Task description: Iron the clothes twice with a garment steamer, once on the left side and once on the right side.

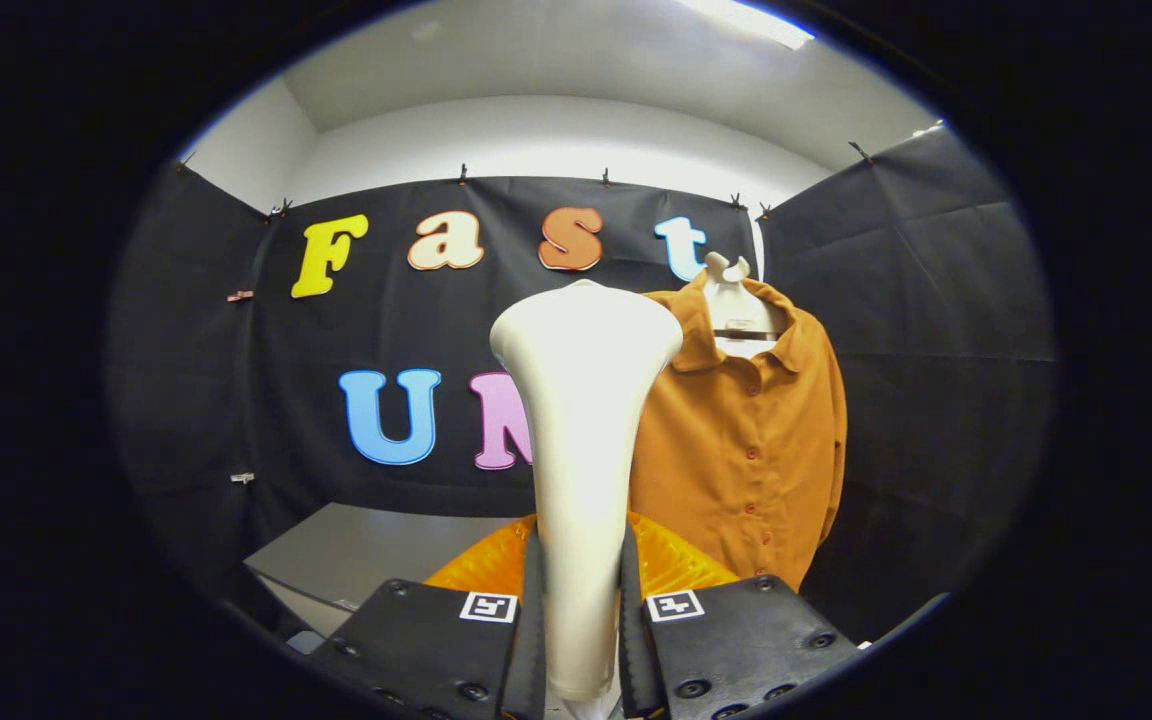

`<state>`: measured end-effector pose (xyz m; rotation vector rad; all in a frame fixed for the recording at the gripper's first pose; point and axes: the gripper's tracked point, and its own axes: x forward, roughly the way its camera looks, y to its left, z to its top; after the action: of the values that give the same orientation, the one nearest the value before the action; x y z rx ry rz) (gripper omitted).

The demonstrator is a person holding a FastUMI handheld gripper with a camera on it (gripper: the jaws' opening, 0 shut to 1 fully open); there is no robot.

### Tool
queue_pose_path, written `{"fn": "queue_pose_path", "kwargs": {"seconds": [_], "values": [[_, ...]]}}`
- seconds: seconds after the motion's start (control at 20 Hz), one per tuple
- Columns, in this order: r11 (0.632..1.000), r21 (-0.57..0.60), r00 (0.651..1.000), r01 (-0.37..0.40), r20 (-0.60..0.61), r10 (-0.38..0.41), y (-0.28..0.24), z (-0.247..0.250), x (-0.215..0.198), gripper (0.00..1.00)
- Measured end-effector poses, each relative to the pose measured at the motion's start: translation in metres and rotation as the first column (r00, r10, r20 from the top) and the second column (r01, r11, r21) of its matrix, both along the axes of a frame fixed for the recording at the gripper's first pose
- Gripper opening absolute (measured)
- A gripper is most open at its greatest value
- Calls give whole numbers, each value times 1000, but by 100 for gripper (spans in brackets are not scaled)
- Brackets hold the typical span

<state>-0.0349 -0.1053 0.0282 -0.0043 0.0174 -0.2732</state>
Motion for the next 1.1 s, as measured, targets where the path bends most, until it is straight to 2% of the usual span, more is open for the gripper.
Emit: {"fn": "queue_pose_path", "kwargs": {"seconds": [0.15, 0.45, 0.8, 1.1], "values": [[999, -3, 999, 32, 15, -32, -42, -1, 4, 32], [1000, 3, 1000, -12, 5, 12, -106, -15, 45, 32], [997, 25, 994, -70, -80, 72, -149, -56, 96, 33], [994, 52, 981, -95, -167, 103, -167, -98, 116, 33]]}}
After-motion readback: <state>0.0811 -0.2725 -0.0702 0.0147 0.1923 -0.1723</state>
